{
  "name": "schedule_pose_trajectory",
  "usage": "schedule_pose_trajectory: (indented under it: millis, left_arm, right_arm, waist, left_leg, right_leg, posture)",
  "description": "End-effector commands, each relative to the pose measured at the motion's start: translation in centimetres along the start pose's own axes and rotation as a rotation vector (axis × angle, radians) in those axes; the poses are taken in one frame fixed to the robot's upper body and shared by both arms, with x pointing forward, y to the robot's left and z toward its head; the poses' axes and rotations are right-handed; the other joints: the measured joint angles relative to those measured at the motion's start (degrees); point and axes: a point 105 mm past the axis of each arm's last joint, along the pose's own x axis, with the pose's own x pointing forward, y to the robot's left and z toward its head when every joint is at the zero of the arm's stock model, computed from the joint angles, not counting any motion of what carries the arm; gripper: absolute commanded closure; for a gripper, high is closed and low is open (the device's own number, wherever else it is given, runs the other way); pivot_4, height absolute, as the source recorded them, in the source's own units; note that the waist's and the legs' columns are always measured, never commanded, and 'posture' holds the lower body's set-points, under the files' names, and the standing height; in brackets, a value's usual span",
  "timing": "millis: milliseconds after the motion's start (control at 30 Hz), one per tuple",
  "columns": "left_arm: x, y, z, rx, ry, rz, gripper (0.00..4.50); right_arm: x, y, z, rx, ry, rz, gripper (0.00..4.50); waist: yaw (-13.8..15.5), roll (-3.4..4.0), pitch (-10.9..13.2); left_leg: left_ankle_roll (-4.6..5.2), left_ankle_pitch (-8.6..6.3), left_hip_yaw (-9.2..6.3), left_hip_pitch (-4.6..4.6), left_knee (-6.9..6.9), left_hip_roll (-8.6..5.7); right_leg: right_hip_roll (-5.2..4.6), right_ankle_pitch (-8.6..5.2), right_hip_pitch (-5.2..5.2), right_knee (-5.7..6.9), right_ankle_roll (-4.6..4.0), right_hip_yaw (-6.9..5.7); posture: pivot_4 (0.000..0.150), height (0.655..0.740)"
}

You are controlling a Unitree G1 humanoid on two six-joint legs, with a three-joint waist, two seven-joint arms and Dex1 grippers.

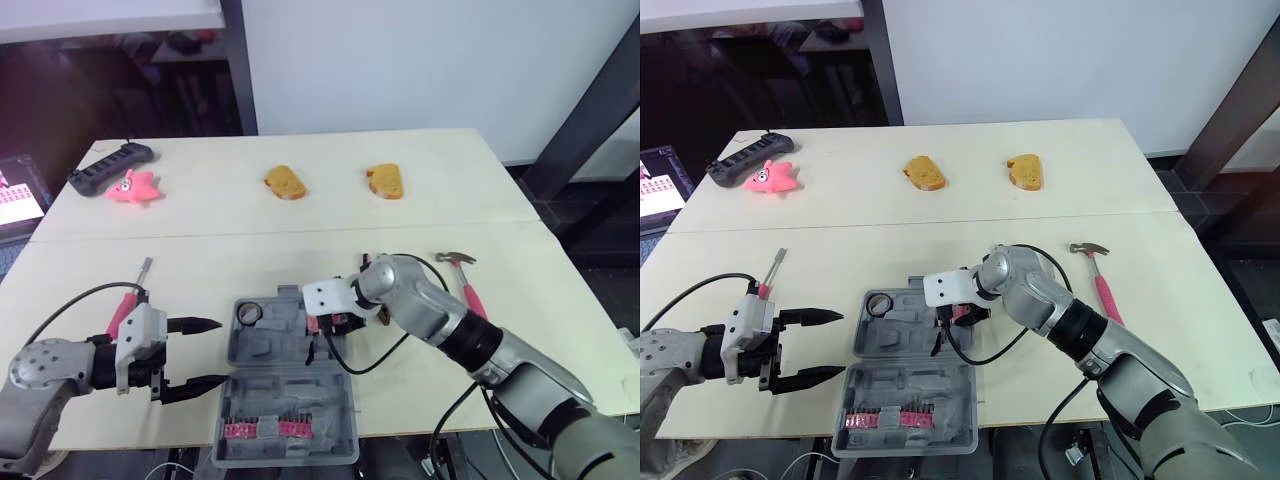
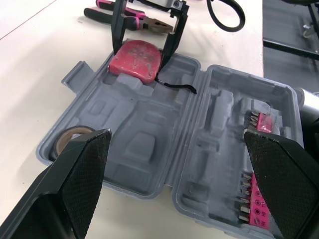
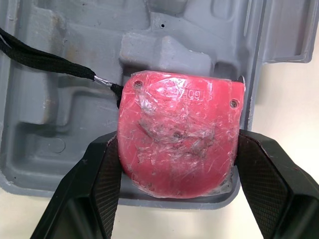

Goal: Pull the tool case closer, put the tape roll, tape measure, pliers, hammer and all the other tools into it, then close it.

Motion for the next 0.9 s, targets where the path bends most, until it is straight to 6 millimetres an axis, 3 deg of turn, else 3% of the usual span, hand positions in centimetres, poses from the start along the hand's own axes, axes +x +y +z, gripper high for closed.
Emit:
schedule_pose_trajectory:
  millis: [33, 67, 133, 633, 733, 900]
  left_arm:
    - [0.0, 0.1, 0.5, 0.028, -0.015, -0.001, 0.00]
    - [0.0, 0.1, 0.5, 0.028, -0.015, -0.001, 0.00]
    - [0.0, 0.0, 0.5, 0.027, -0.014, -0.005, 0.00]
    - [0.1, 0.2, 0.7, 0.028, -0.012, -0.009, 0.00]
    - [0.2, 0.2, 0.7, 0.029, -0.011, -0.010, 0.00]
    - [0.2, 0.2, 0.7, 0.031, -0.009, -0.012, 0.00]
  right_arm:
    - [-0.5, -0.4, 0.7, -0.008, -0.032, -0.023, 1.16]
    - [-0.7, -0.5, 0.8, -0.010, -0.036, -0.025, 0.62]
    - [-0.9, -0.5, 1.0, -0.011, -0.046, -0.027, 0.05]
    - [-3.9, -1.6, 1.9, 0.064, -0.147, -0.085, 0.05]
    - [-3.9, -1.6, 1.8, 0.085, -0.157, -0.095, 0.82]
    - [-3.7, -0.9, 1.7, 0.108, -0.170, -0.090, 3.32]
  waist:
    - [-0.12, 0.00, 0.00]
    - [-0.17, 0.00, 0.00]
    - [-0.25, 0.00, 0.00]
    - [-0.78, 0.01, 0.00]
    - [-0.83, 0.01, 0.00]
    - [-0.84, 0.01, 0.01]
  left_leg:
    - [0.00, 0.00, 0.00, 0.00, 0.00, 0.00]
    - [0.00, 0.00, 0.00, 0.00, 0.00, 0.00]
    - [0.00, 0.00, -0.01, 0.00, 0.00, 0.00]
    - [0.00, 0.00, -0.03, -0.02, 0.00, 0.00]
    - [0.00, 0.00, -0.03, -0.02, -0.01, 0.00]
    - [0.00, 0.00, -0.02, -0.03, -0.01, 0.00]
  right_leg:
    - [0.00, 0.00, 0.00, 0.00, 0.00, 0.00]
    - [0.00, 0.00, 0.00, 0.01, 0.00, 0.00]
    - [0.00, 0.00, 0.00, 0.00, 0.00, 0.00]
    - [0.00, 0.00, -0.01, 0.00, 0.00, 0.00]
    - [0.00, 0.00, 0.00, 0.00, 0.00, 0.00]
    - [0.00, 0.00, -0.01, 0.00, 0.00, 0.00]
  posture:
    - [0.150, 0.7400]
    - [0.150, 0.7400]
    - [0.150, 0.7400]
    - [0.150, 0.7400]
    - [0.150, 0.7400]
    - [0.150, 0.7400]
